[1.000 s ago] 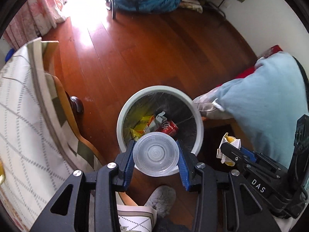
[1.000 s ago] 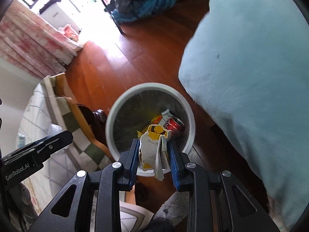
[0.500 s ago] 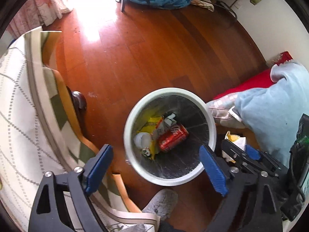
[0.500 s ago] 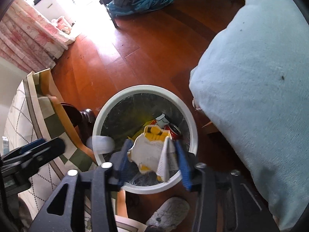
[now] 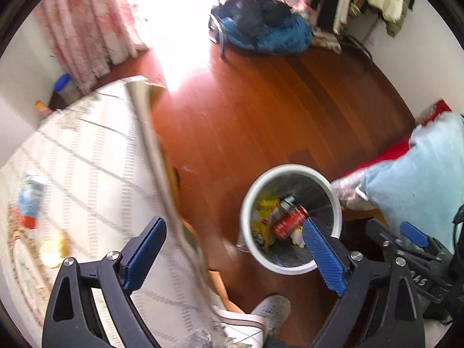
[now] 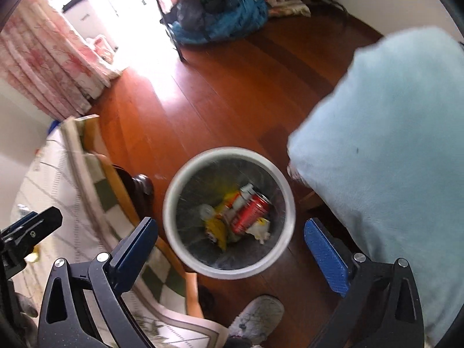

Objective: Collect trash
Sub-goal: 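Grasp the yellow lemon peel with the right tool while the left tool grasps the DHA Pure Milk carton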

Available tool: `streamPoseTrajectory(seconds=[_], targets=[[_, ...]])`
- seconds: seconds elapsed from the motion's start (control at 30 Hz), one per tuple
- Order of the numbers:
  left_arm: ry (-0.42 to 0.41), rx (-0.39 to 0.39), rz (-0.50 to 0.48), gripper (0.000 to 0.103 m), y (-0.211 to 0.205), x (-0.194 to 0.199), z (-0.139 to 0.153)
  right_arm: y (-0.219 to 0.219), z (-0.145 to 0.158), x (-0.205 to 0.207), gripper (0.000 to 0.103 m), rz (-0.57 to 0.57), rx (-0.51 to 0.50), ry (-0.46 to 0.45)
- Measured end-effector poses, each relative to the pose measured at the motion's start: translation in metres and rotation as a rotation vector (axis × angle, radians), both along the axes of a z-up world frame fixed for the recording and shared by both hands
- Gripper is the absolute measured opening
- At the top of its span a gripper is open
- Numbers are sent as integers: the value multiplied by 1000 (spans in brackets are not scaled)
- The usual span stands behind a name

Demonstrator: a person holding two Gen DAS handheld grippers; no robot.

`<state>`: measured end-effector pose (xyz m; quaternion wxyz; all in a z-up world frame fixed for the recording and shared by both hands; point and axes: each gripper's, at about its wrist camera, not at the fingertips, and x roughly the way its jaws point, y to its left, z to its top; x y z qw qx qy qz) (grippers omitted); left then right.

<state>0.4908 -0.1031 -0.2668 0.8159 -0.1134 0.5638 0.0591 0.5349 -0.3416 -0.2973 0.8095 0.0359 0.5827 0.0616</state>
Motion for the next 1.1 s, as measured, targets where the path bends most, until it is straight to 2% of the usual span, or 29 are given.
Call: streamPoseTrajectory(seconds=[0.17,0.27,0.4,0.5,0.6,0.8,0.93,1.0,1.07,1.1], targets=[[-62,30,95,96,56,-34,39,44,51,-12,102,62,51,-67],[-90,61,194,96,109,-67,58,83,74,-23,102,121,90,-90],[-80,124,322,96,174,-116,60,155,86,-41,102,236,141,-72],[-35,157,397,96,213,-149,44,203,80,-55,102,306,147,-56],[30,153,470,96,251,-180,16,255,64,-69,102,370,154,-9],[126,166,541,96,287,-217,-39,347,11,-93,102,447,143,98],[167,157,559,96,305,-231,-61,379,-20,-97,101,442,122,130],[181,150,564,96,309,-233,-71,388,-31,-97,89,440,122,132],[186,149,562,96,312,-234,-77,398,-40,-99,53,448,124,138],[186,152,559,96,313,-233,-77,400,-43,-101,41,449,130,141]])
